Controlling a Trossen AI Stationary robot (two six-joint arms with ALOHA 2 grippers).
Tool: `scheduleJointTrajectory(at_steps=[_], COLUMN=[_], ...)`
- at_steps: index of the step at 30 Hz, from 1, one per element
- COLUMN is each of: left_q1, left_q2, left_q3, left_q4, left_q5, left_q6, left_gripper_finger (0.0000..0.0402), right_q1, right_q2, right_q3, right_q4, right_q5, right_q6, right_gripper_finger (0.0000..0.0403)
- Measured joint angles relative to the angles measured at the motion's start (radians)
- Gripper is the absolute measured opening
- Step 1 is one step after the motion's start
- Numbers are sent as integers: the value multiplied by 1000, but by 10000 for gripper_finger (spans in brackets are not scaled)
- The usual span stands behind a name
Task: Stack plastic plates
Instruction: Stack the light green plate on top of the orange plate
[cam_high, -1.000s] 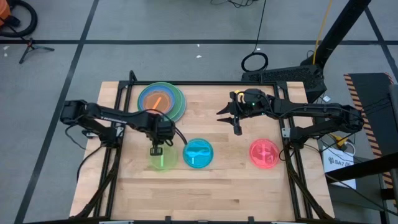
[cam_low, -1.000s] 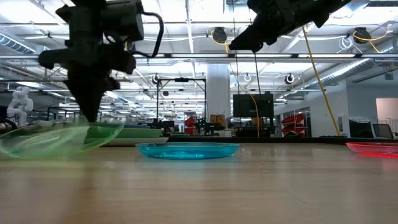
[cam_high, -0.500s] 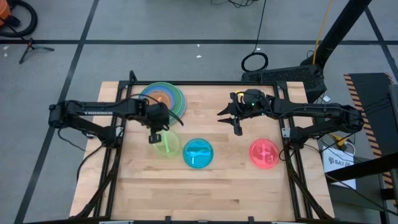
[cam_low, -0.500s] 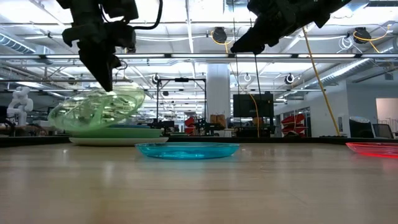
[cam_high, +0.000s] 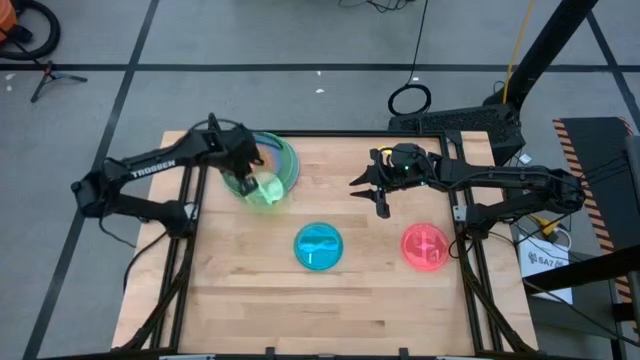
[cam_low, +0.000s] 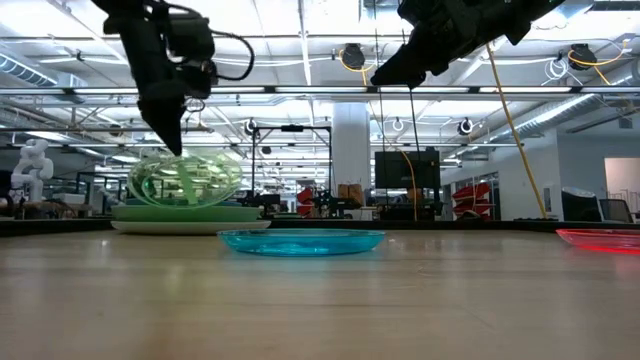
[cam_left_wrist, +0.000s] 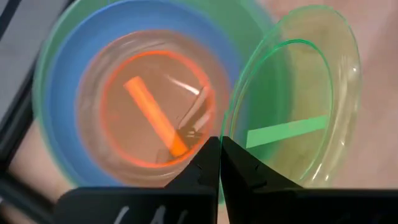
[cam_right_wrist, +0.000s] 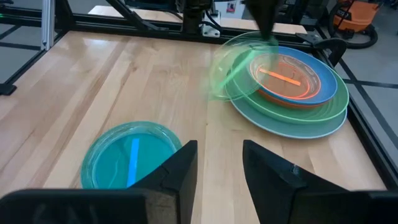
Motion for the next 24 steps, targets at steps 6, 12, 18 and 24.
scheduleJointTrajectory(at_steps=[6, 12, 18, 24], left_q1=[164, 288, 386, 446], left_q2=[0, 0, 0, 0], left_q3=[0, 0, 0, 0], left_q4=[25, 47, 78, 109], left_q5=[1, 62, 37, 34], left_q6=[24, 63, 48, 35], left_gripper_finger=[7, 7, 7, 7], right_q1=[0, 0, 0, 0], right_q2=[0, 0, 0, 0], right_q3=[0, 0, 0, 0], right_q4=[0, 0, 0, 0], right_q5=[0, 0, 0, 1], right_q6=[0, 2, 1, 0], right_gripper_finger=[121, 121, 121, 121])
